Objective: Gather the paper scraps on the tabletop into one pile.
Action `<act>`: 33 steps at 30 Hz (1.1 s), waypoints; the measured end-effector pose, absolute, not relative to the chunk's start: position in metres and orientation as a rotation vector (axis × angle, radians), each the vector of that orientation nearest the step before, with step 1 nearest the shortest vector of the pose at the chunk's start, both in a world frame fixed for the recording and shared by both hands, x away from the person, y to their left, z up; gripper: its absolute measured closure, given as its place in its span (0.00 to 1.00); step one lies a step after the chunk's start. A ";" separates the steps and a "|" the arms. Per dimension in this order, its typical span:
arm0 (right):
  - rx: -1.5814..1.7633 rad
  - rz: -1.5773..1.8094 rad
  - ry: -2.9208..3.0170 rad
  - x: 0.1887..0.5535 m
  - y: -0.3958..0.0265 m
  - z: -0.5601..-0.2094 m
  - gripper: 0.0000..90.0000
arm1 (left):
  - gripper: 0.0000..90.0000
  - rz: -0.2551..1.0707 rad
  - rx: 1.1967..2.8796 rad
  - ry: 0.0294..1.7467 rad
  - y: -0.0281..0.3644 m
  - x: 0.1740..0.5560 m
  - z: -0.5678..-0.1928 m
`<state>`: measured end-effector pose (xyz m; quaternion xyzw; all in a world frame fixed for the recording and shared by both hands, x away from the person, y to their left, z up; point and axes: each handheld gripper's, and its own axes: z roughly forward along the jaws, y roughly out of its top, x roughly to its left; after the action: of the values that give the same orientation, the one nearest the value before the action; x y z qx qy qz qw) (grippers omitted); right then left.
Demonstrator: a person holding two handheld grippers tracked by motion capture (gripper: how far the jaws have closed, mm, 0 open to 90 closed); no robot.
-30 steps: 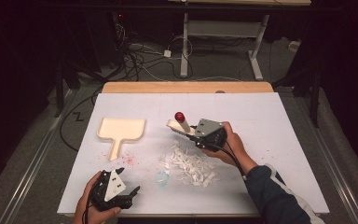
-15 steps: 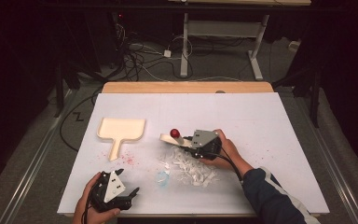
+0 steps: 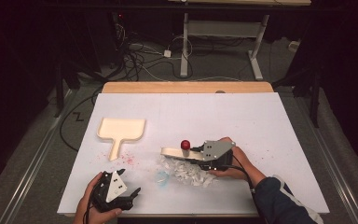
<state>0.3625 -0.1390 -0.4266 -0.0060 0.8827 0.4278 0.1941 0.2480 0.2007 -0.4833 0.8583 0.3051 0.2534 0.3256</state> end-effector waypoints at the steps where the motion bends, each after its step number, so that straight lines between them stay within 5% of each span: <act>1: 0.009 1.213 2.453 0.365 -0.138 -0.422 0.76 | 0.21 0.665 2.249 0.798 0.201 0.249 -0.483; 17: -0.035 1.132 2.521 0.388 -0.087 -0.434 0.76 | 0.21 0.656 2.246 0.798 0.203 0.248 -0.484; 33: -0.130 1.213 2.526 0.371 -0.135 -0.421 0.76 | 0.21 0.652 2.258 0.797 0.200 0.248 -0.485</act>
<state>0.3706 -0.1351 -0.4208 -0.0457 0.8877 0.4264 0.1675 0.2481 0.2001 -0.4848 0.8608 0.3037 0.2484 0.3241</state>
